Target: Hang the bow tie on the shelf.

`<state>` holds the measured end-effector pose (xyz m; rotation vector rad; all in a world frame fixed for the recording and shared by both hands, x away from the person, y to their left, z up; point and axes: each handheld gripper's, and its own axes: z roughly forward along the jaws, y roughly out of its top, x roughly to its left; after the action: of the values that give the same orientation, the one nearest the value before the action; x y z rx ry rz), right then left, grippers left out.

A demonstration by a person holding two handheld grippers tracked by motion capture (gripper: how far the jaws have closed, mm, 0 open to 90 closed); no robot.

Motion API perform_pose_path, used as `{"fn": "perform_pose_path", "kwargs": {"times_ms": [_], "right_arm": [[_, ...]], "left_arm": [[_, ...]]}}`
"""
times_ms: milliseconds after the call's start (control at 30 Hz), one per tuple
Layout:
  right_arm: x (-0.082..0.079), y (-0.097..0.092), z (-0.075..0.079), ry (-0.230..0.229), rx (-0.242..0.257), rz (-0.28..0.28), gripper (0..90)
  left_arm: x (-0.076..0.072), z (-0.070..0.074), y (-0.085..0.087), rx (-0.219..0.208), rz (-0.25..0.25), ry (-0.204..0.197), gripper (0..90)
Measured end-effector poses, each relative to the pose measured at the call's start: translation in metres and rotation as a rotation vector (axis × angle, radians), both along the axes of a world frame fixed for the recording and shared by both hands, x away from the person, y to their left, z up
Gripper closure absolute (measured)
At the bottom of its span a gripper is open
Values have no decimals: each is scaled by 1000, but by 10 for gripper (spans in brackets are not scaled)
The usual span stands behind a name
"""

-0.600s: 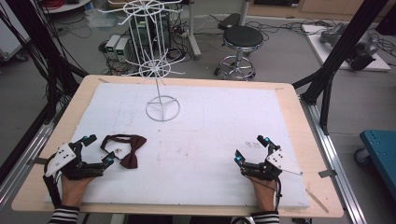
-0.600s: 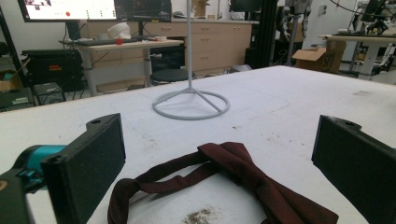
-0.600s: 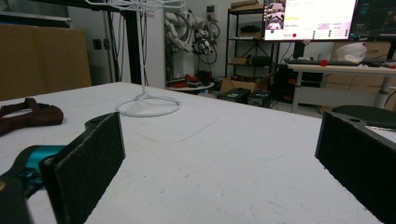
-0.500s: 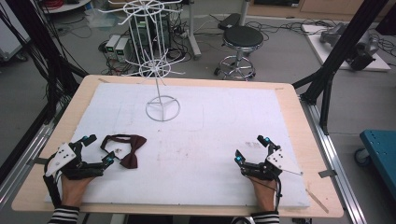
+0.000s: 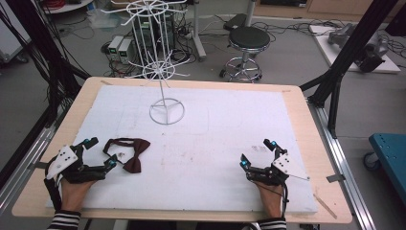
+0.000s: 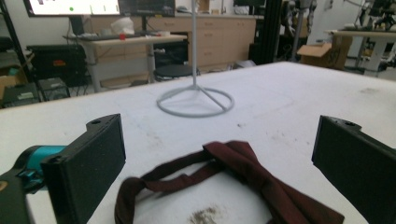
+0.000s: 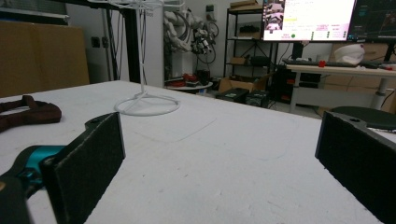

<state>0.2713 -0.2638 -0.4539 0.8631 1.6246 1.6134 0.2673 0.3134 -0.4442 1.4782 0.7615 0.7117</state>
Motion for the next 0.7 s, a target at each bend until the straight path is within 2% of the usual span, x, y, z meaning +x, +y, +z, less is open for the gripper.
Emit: {"fn": "perform_pose_path", "kwargs": {"times_ms": [67, 100, 133, 167, 233, 300, 367, 400, 433, 467, 533, 567, 600, 633, 700], "right_arm": [[0, 0, 0, -2, -2, -2, 7], [-1, 1, 0, 6, 0, 1, 7], [-1, 1, 0, 6, 0, 1, 7], [0, 0, 0, -2, -1, 0, 7], [0, 0, 0, 2, 1, 0, 7], [0, 0, 0, 6, 3, 1, 7], [0, 0, 0, -1, -1, 0, 7], [0, 0, 0, -2, -3, -3, 7], [0, 0, 0, -2, -3, -3, 7], [-1, 1, 0, 5, -2, -2, 7], [-1, 1, 0, 6, -1, -1, 7], [-1, 1, 0, 7, 0, -1, 7], [-1, 1, 0, 3, 0, -2, 7], [-1, 1, 0, 3, 0, -2, 7], [-1, 1, 0, 3, 0, -3, 7]], "left_arm": [[0, 3, 0, 6, -5, 1, 32], [1, 10, -1, 38, -13, 4, 31], [1, 10, -1, 38, -13, 4, 32], [2, 17, -3, 58, -28, 19, 32], [2, 20, -4, 66, -33, 28, 31], [2, 28, -7, 107, -46, 49, 32], [4, 32, -9, 147, -49, 72, 32], [4, 32, -9, 147, -49, 72, 32], [5, 33, -9, 153, -50, 90, 32], [7, 36, -10, 165, -55, 124, 32], [10, 39, -12, 181, -60, 151, 31], [10, 39, -12, 181, -60, 151, 32], [13, 42, -14, 200, -69, 186, 31], [13, 42, -14, 200, -69, 186, 31], [15, 46, -18, 216, -76, 212, 32]]}}
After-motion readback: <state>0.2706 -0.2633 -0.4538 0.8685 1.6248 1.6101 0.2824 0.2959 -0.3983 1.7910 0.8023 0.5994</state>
